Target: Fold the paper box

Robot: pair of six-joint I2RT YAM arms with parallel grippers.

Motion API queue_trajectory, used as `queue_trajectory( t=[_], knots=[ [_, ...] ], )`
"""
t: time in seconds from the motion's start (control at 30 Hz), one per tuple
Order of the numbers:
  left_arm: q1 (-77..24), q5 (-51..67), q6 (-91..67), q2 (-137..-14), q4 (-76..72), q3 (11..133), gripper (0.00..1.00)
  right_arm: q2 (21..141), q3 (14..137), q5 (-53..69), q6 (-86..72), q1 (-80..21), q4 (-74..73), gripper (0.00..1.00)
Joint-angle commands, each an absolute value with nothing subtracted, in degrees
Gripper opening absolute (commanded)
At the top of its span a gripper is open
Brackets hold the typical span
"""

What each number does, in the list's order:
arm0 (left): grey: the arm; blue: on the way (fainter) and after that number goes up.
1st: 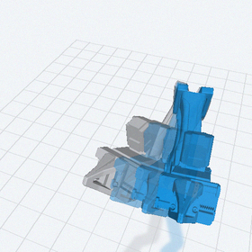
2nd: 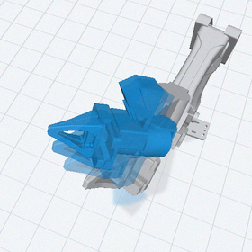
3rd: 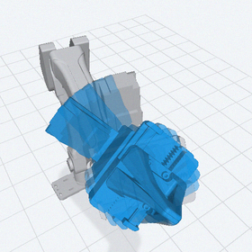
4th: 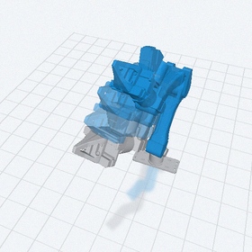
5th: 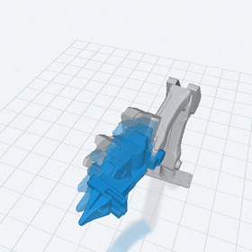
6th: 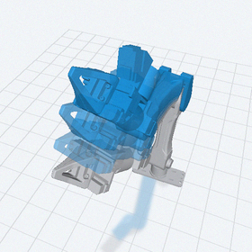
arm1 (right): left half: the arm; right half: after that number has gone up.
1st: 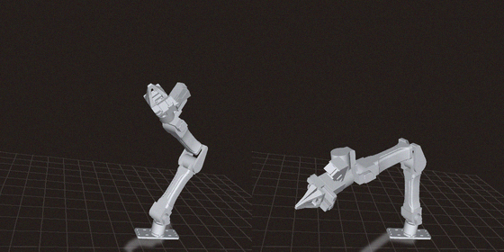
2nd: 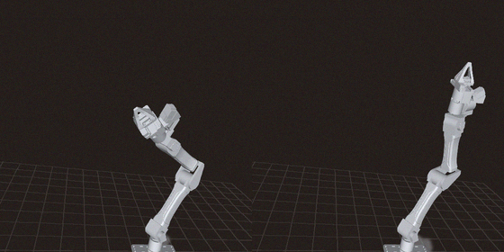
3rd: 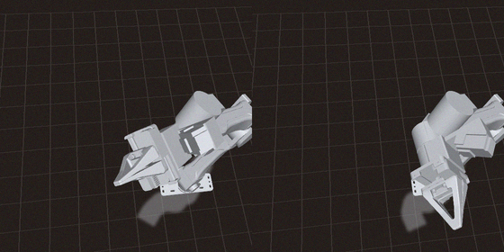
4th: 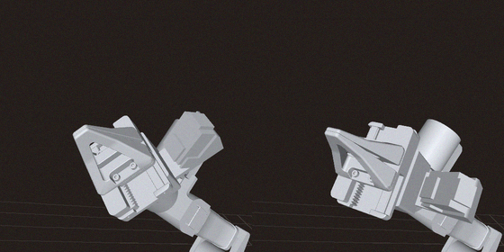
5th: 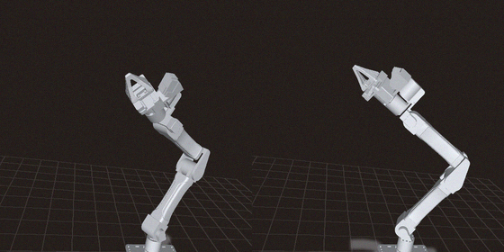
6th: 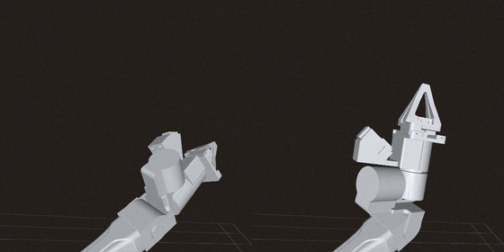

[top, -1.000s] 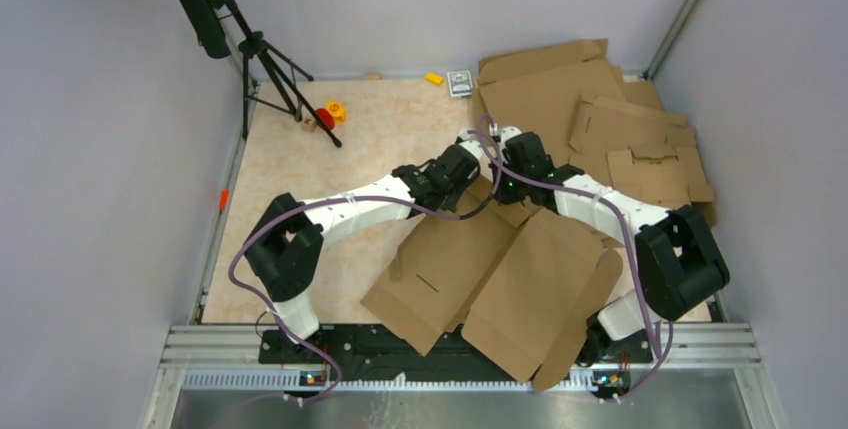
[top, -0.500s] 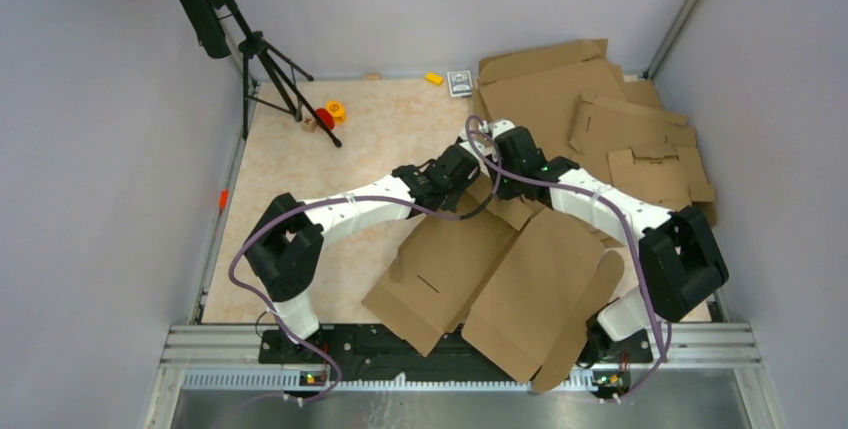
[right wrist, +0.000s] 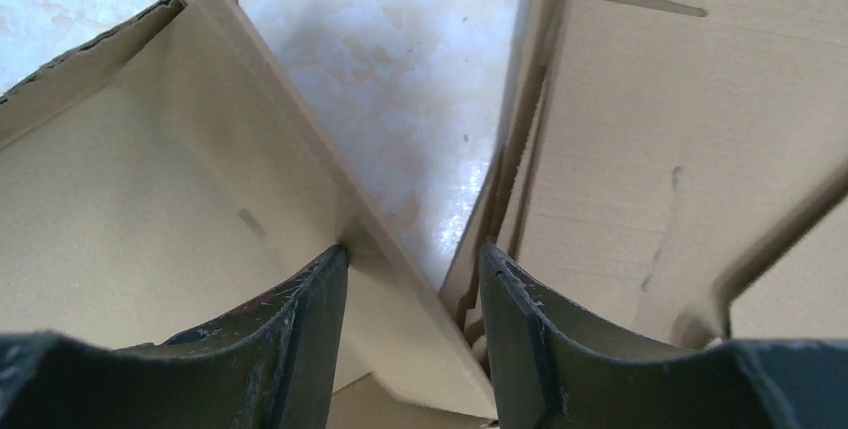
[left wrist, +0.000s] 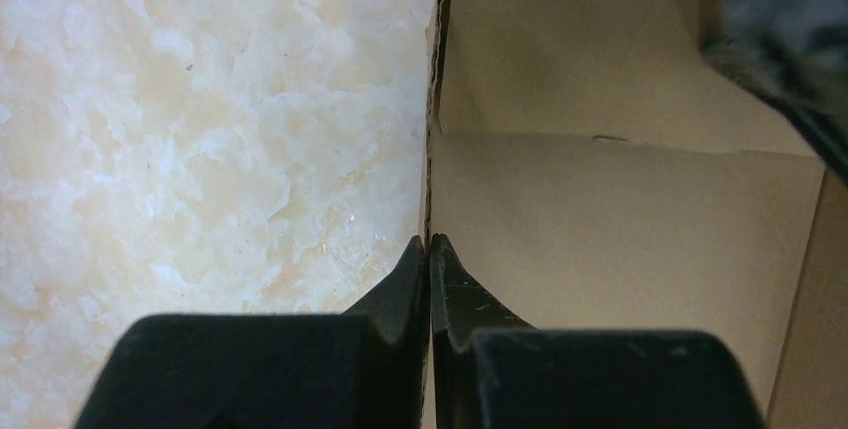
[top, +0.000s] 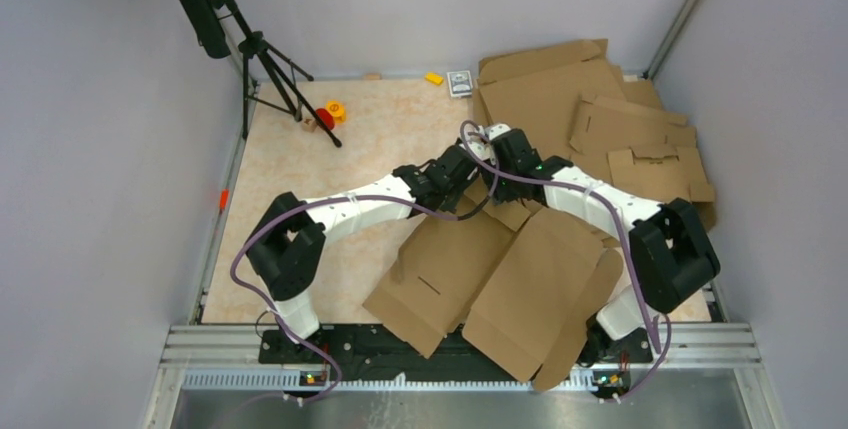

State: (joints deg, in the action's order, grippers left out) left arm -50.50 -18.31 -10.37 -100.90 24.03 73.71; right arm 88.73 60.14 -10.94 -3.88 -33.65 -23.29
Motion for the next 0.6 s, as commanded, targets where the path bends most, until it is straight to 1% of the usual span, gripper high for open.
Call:
queue_trajectory(
  t=[0.0,0.13,0.27,0.57],
  knots=[
    [-50.6,-16.0,-11.5,-101.1,21.4,74.5,0.0,91.5,61.5,-6.3,-3.3,-34.0,-21.2,0.51],
    [-50.6,-14.7,-12.0,-101.3,20.1,74.0,0.0,94.4,63.1,-3.7,-3.3,-33.9,-20.6,0.5],
    [-50.6,-14.1,-12.3,-101.6,19.5,73.8,0.0,96.2,64.2,-3.4,-3.0,-33.9,-19.9,0.44],
    [-50.1,-13.6,-12.7,-100.2,18.1,71.5,0.0,99.4,64.5,-3.6,-2.5,-34.0,-19.8,0.42]
  ],
)
